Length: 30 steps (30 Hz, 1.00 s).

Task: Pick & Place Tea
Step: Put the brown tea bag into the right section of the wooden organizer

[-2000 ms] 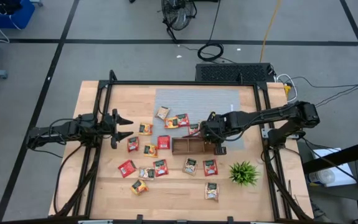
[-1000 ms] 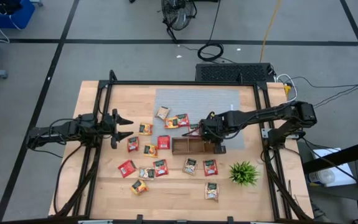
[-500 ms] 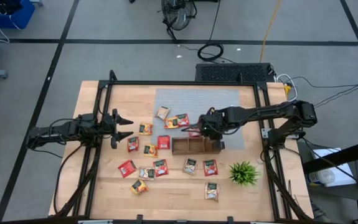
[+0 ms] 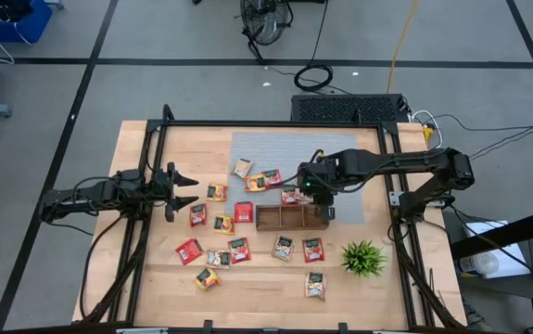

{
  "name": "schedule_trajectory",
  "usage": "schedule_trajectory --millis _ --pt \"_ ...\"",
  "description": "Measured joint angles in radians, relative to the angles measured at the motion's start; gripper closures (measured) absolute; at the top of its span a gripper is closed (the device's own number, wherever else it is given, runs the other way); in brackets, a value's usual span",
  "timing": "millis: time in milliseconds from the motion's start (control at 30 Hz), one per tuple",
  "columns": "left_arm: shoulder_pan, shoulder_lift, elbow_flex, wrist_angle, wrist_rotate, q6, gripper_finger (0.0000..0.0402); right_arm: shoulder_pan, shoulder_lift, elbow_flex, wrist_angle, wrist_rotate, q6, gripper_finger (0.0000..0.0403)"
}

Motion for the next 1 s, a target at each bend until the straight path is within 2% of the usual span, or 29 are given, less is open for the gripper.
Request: schedule_trajectory --millis 433,667,1000 --pt "0.000 0.000 0.000 0.000 0.000 0.000 0.0149 0.033 0.000 0.209 -0.195 -0.003 0.172 0.0210" --pt "0.000 0.000 0.000 0.000 0.000 0.000 0.0149 0.058 0.001 0.214 -0.228 -0.004 0.259 0.0198" --pt "0.000 0.000 0.000 0.000 0.000 0.000 0.0149 0.220 0.006 0.213 -0.226 -0.004 0.409 0.0191"
